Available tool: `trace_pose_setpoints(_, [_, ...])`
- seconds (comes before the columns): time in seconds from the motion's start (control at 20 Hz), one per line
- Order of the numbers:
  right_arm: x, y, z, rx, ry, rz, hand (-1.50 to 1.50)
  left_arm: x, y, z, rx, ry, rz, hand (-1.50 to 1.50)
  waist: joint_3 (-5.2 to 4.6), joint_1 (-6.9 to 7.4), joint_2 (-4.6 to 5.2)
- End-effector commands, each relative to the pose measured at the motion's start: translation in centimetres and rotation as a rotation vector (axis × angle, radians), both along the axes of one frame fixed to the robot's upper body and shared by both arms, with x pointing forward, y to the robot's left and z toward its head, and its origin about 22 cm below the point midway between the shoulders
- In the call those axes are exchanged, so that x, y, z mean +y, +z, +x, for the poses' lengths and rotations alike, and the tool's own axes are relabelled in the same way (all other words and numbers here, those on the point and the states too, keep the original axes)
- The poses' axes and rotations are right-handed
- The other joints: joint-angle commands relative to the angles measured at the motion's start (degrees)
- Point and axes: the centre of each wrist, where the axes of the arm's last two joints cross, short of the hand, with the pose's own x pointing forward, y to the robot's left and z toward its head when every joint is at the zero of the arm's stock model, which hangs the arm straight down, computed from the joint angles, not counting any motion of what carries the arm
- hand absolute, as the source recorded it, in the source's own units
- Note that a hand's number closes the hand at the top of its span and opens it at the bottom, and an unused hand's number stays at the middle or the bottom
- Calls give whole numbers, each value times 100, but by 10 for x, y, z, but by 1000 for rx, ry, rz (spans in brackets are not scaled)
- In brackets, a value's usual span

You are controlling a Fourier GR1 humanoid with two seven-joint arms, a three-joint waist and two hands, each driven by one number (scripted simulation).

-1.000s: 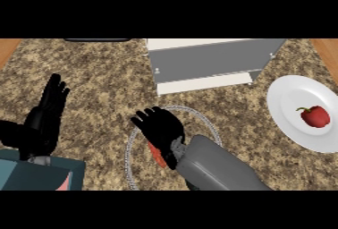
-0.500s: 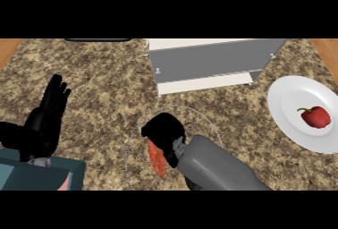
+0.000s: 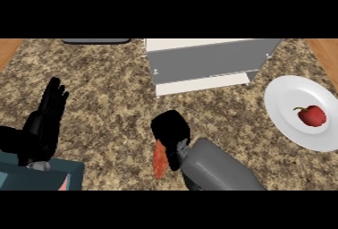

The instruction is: Pick the sweet potato from the placemat and place it in the tiered shelf

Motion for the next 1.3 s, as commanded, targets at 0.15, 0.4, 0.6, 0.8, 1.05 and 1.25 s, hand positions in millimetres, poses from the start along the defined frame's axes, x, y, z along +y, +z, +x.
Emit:
trace_pose_setpoints(0.15, [-26,-6,-23,-39,-440,17,150,18,0,-7,-6,30,-4,0,-8,-117,29])
trace_pose_setpoints(0.4, [-24,27,-51,-24,-462,182,150,-8,6,8,-12,-8,3,0,-4,-35,69])
trace_pose_setpoints(0.6, [-16,82,-59,-73,-456,302,150,27,7,-2,-6,-4,12,0,-6,17,65])
trace_pose_setpoints(0.8, [-22,121,-85,-138,-535,590,150,-6,1,2,-5,14,9,0,-1,-13,32])
trace_pose_setpoints(1.05, [-38,179,-83,-324,-676,695,150,10,-4,9,13,9,1,0,-11,-59,51])
trace_pose_setpoints(1.25, [-43,207,-87,-421,-736,666,150,6,8,11,-16,21,16,0,-10,-33,50])
